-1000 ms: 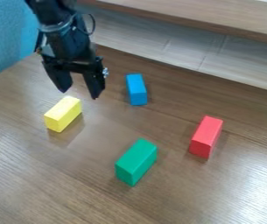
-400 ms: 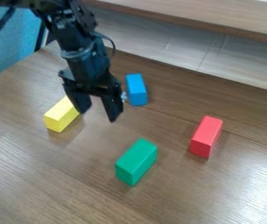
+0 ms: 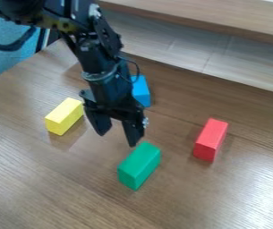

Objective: Put the green rectangle block on top of the yellow rectangle block

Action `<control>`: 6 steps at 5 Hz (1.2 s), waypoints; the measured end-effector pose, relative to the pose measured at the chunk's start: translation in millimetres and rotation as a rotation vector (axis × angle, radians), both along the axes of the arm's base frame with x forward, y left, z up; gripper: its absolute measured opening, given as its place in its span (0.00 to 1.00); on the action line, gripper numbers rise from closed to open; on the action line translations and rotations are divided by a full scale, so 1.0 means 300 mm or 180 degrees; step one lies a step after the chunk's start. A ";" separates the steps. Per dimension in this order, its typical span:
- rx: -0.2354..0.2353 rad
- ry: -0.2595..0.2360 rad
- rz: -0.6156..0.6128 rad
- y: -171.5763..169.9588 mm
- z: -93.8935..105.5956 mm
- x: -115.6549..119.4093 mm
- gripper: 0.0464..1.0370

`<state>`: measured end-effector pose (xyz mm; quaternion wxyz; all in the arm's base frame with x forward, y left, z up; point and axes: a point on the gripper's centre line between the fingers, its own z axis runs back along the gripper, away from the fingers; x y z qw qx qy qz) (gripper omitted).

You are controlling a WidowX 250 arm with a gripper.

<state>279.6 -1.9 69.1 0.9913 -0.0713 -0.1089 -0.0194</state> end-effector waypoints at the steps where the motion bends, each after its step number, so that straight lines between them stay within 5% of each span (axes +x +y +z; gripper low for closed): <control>1: -0.0022 0.0013 -0.0116 -0.049 -0.013 -0.011 0.96; 4: 0.0014 0.0030 -0.0206 -0.103 -0.050 -0.024 0.96; 6: 0.0153 0.0178 -0.0230 -0.111 -0.124 -0.029 0.90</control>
